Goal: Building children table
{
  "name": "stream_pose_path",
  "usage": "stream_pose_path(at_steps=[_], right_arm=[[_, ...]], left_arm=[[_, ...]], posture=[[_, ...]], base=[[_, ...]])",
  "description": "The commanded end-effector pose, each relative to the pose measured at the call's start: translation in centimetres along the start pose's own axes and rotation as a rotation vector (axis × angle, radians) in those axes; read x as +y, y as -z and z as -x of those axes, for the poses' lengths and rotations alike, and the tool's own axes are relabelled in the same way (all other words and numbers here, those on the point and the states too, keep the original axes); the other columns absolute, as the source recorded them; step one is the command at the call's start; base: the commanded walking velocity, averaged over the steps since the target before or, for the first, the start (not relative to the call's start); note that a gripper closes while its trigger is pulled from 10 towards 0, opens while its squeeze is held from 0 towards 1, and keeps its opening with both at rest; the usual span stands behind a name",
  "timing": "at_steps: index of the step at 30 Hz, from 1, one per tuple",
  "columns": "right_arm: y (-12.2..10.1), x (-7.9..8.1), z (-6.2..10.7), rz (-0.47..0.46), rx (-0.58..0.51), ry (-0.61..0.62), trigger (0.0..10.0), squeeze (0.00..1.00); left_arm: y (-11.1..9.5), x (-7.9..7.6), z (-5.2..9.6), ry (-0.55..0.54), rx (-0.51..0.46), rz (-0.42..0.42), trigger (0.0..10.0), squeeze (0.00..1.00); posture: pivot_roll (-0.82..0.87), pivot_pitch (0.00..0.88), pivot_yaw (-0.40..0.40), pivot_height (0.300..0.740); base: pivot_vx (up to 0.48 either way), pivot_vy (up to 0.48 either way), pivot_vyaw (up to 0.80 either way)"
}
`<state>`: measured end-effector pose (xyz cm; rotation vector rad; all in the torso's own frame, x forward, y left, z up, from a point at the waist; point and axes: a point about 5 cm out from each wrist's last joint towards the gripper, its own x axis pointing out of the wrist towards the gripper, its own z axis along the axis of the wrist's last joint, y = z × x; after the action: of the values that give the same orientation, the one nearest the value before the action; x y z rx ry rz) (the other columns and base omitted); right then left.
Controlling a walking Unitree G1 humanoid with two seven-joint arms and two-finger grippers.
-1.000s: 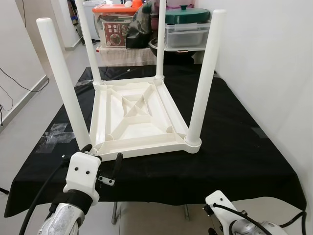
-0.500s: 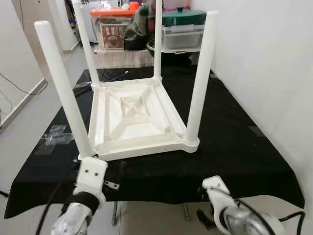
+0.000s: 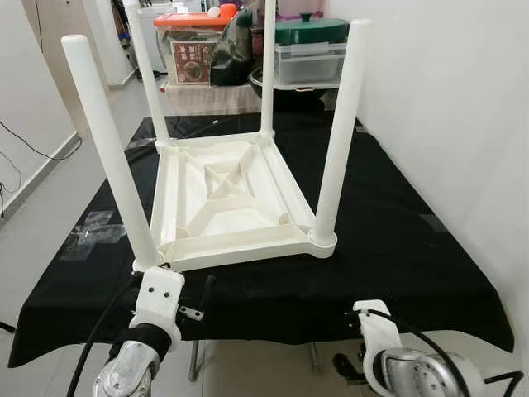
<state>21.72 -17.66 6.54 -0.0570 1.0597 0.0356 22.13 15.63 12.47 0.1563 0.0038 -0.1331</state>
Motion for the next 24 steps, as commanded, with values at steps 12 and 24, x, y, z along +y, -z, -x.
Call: stream_pose_path(at_steps=[12, 24], right_arm=[[-6.94, -0.56, 3.08, -0.127, -0.812, 0.005, 10.0, 0.00], [-6.94, -0.56, 3.08, -0.127, -0.812, 0.005, 10.0, 0.00]], left_arm=[[0.34, 0.08, -0.09, -0.010, -0.001, -0.007, 10.0, 0.00], [0.34, 0.08, -0.09, -0.010, -0.001, -0.007, 10.0, 0.00]], posture=[[-0.01, 0.110, -0.030, 0.740], [-0.01, 0.110, -0.030, 0.740]], base=[[0.000, 0.000, 0.00], [0.000, 0.000, 0.00]])
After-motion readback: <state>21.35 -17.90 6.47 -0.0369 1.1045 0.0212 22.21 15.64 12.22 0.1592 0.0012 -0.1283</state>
